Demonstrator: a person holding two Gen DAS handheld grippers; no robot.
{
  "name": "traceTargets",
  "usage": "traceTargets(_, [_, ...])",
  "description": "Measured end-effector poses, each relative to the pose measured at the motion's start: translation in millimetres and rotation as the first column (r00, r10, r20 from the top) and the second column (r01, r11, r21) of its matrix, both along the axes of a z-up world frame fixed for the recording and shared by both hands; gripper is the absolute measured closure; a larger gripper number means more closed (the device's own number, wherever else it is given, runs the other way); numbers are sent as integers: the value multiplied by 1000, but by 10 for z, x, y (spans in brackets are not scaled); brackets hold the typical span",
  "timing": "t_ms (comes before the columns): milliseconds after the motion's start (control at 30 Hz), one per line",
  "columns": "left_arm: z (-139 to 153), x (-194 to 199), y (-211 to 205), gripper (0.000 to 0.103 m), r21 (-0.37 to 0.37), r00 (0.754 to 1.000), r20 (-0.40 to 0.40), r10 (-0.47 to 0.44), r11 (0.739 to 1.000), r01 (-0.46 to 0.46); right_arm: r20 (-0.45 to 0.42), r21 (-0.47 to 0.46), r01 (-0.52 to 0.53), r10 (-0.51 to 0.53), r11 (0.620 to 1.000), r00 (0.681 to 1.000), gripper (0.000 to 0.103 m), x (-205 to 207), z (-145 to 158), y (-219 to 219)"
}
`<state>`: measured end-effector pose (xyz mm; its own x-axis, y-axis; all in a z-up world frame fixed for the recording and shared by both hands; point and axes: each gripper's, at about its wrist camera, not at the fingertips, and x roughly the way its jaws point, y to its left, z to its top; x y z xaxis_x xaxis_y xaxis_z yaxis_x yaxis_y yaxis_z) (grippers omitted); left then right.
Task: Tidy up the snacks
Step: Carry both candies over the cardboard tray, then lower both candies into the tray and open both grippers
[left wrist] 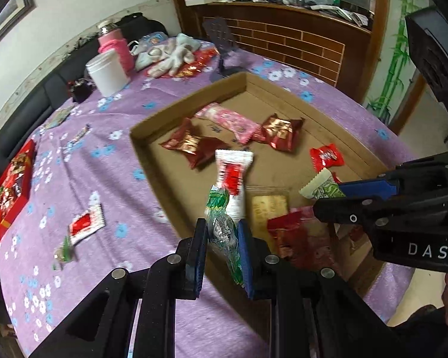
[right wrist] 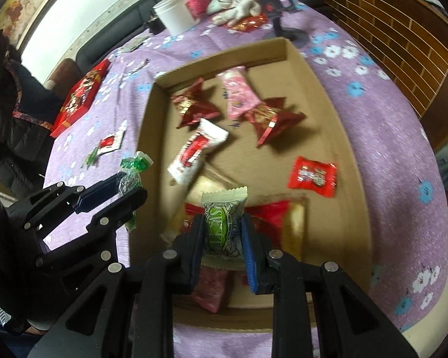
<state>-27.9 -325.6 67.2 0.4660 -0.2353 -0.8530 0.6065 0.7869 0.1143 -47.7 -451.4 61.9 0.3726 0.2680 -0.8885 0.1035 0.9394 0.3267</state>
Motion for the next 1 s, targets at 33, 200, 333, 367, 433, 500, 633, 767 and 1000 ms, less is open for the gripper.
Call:
traceTargets(33, [-16,-5,-21,83,0,1000,-6,-6,1000,6,-6,-3,4,-4,1000,1000,80,-11,-13,-21])
traceTargets(200, [-90,-36,-117,83,3,999,-29,-36,999,36,-21,-17,17,-17,1000,1000,79,-43,-39,-78])
traceTargets(333, [-113,-34,-140,83,-4,998,-48,-44,999,44,-26,-23,23,-24,999,999,79,-61,-52,-98])
traceTargets(367, [-117,-35,-141,83,-4,998,-49,-44,999,44,-28,-23,27,-27,999,999,79,-66,-58,-104])
traceTargets(433, [-119,-40,-146,83,-7,997,-51,-50,999,50,-32,-24,32,-33,999,999,79,-68,-64,-109])
traceTargets(500, [-123,-44,-144,83,-8,997,-54,-54,999,54,-32,-26,36,-37,999,999,79,-67,-62,-112])
traceTargets(633, [-105,-66,-139,82,-20,996,-56,-73,997,72,-26,-29,44,-44,999,999,79,-67,-41,-103])
traceTargets(767, [-66,-46,-100,74,-42,995,-59,-75,997,72,-16,-40,60,-60,997,998,78,-72,-5,-109])
traceTargets(1000, [50,-15,38,65,-103,997,-49,-52,994,47,13,-47,95,-95,994,995,78,-74,93,-145])
